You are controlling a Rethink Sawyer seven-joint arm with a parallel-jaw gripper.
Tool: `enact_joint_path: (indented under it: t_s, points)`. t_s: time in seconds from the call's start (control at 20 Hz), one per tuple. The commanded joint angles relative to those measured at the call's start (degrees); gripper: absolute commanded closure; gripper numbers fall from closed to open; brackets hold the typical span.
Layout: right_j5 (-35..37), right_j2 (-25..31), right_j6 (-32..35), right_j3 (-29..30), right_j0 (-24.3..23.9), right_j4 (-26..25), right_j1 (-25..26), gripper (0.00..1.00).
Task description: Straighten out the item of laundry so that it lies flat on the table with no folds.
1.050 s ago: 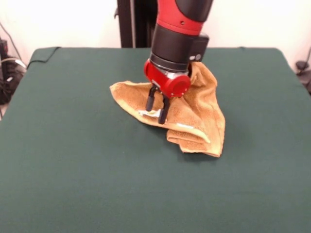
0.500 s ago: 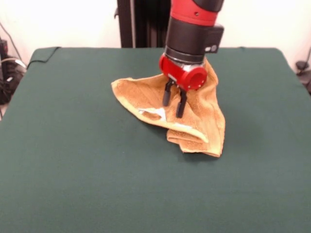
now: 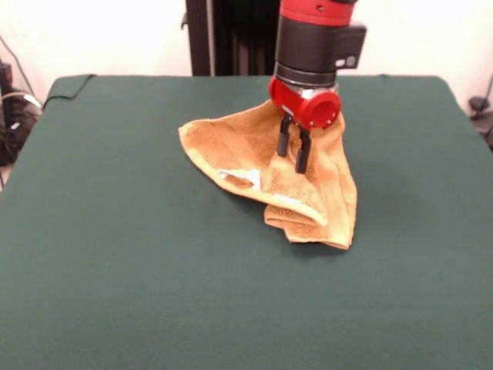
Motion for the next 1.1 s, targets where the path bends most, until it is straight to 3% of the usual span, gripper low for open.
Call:
enact_joint_path:
  t_s: [0.05,0.3,0.65,1.1]
  points:
    - [-3.7,10.6,17.4,6.8,-2.9,-3.4,0.6,0.00]
    - [-4.1,12.5,17.4,7.5,-5.3,-6.4,0.4,0.00]
    - [-1.7,11.0,18.4,7.5,-2.7,-4.7,-1.1,0.00]
    - [11.7,1.2,20.6,4.2,9.6,5.8,-5.8,0.00]
